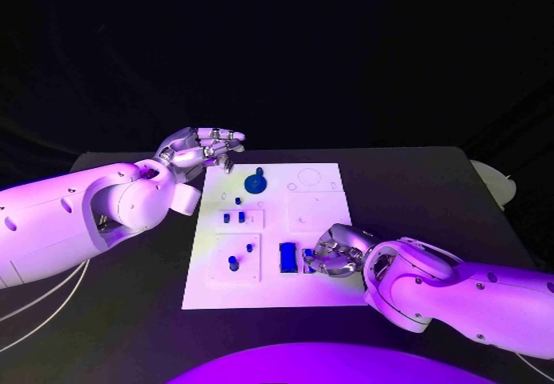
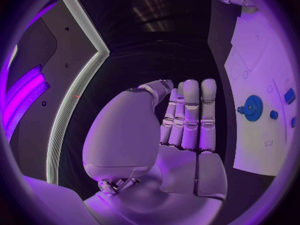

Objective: Assemble the parts on the task board

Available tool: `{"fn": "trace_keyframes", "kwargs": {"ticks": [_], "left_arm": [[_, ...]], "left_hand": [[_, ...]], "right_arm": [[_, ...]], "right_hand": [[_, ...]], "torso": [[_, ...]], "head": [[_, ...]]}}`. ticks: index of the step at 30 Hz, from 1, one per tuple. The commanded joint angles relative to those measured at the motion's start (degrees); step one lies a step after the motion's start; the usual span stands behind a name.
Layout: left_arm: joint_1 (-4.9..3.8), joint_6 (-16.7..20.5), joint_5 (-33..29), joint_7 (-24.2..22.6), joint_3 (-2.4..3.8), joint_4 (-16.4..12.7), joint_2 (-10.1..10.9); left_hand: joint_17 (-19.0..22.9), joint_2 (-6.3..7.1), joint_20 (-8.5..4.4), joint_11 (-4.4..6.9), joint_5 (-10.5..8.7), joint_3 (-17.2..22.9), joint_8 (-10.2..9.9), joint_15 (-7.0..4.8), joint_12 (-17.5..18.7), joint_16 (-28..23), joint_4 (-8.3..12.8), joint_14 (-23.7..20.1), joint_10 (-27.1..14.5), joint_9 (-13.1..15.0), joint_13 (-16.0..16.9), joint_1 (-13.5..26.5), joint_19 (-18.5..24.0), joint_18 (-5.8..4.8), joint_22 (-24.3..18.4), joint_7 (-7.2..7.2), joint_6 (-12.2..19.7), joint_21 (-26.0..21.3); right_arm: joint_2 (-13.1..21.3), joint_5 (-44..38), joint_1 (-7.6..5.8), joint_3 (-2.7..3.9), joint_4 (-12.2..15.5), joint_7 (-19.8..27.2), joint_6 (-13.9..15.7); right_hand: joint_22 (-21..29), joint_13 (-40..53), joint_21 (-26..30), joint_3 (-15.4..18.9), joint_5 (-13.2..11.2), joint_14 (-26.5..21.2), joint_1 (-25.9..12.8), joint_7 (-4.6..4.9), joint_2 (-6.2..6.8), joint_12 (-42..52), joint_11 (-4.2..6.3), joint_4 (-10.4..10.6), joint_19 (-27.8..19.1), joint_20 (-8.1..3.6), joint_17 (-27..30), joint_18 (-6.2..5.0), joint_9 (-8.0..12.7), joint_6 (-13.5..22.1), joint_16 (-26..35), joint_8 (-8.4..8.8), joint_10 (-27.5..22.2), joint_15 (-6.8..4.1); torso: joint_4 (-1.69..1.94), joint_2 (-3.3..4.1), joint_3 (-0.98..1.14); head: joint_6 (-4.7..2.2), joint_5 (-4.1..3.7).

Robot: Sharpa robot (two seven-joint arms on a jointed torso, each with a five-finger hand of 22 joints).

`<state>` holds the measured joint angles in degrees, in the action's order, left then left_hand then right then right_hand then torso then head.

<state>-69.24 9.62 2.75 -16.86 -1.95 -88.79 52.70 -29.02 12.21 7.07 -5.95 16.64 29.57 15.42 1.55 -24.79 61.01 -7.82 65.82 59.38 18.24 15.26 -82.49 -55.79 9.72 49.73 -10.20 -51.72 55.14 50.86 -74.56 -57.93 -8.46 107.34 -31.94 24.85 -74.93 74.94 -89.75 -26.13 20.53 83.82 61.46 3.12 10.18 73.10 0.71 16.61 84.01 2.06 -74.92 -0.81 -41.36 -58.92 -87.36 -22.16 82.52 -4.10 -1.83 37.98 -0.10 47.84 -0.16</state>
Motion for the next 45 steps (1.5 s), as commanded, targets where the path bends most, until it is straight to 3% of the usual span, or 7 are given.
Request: {"fn": "trace_keyframes", "kwargs": {"ticks": [1,8,16,45], "left_arm": [[-0.04,-1.05,-0.26,-0.13,0.04,-0.15,-0.12],[-0.04,-1.04,-0.26,-0.07,0.04,-0.16,-0.13],[-0.04,-1.05,-0.26,0.0,0.04,-0.18,-0.12],[-0.04,-1.04,-0.26,0.03,0.04,-0.16,0.02]], "left_hand": [[0.09,-0.65,0.08,0.13,0.37,0.32,-0.25,0.09,-0.24,-0.31,0.12,-0.48,-0.36,0.06,0.1,-0.11,0.23,0.37,-0.01,0.05,0.28,-0.19],[0.1,-0.67,0.07,0.12,0.38,0.36,-0.27,0.09,-0.28,-0.31,0.16,-0.49,-0.43,0.06,0.1,-0.14,0.26,0.39,-0.08,0.04,0.31,-0.26],[0.1,-0.67,0.07,0.12,0.38,0.36,-0.27,0.09,-0.28,-0.31,0.16,-0.49,-0.43,0.06,0.1,-0.14,0.26,0.39,-0.08,0.04,0.31,-0.26],[0.11,-0.72,0.08,0.09,0.38,0.37,-0.27,0.1,-0.32,-0.31,0.13,-0.49,-0.47,0.06,0.11,-0.08,0.23,0.38,-0.07,0.02,0.32,-0.27]], "right_arm": [[-0.2,-0.11,0.05,-0.02,-0.3,0.11,-1.25],[-0.74,-0.56,0.05,-0.02,-1.1,0.12,-1.35],[-1.15,-0.75,0.05,-0.02,-1.21,0.55,-1.47],[0.54,-4.15,0.18,-0.02,0.82,0.65,-0.16]], "right_hand": [[-15.07,3.68,-0.25,0.48,0.23,5.06,-0.65,0.33,0.05,0.04,0.05,0.02,5.99,-0.04,-9.78,0.81,0.11,-0.11,-0.06,0.21,0.27,-0.19],[-15.07,3.47,-0.25,1.54,-0.6,5.0,-1.09,0.39,0.07,-0.35,-0.01,0.01,5.99,-0.02,-9.57,0.81,0.2,0.08,0.05,0.35,0.05,-0.16],[-15.07,3.42,-0.25,5.45,-4.8,4.98,-3.93,0.37,0.5,-0.61,-0.03,0.17,5.99,0.04,-9.49,0.81,0.43,0.08,0.12,0.53,-0.09,-0.11],[-15.07,3.89,-0.25,7.38,-4.31,5.04,-5.92,0.14,-1.03,-0.01,0.16,0.16,5.99,-0.07,-9.7,0.81,0.51,-0.27,0.02,0.4,0.26,-0.26]], "torso": [[-0.03,0.03,-0.02],[0.02,0.02,-0.01],[-0.02,0.01,-0.01],[-0.07,0.04,0.07]], "head": [[-0.02,0.05],[-0.04,0.05],[0.09,0.08],[0.15,0.26]]}}
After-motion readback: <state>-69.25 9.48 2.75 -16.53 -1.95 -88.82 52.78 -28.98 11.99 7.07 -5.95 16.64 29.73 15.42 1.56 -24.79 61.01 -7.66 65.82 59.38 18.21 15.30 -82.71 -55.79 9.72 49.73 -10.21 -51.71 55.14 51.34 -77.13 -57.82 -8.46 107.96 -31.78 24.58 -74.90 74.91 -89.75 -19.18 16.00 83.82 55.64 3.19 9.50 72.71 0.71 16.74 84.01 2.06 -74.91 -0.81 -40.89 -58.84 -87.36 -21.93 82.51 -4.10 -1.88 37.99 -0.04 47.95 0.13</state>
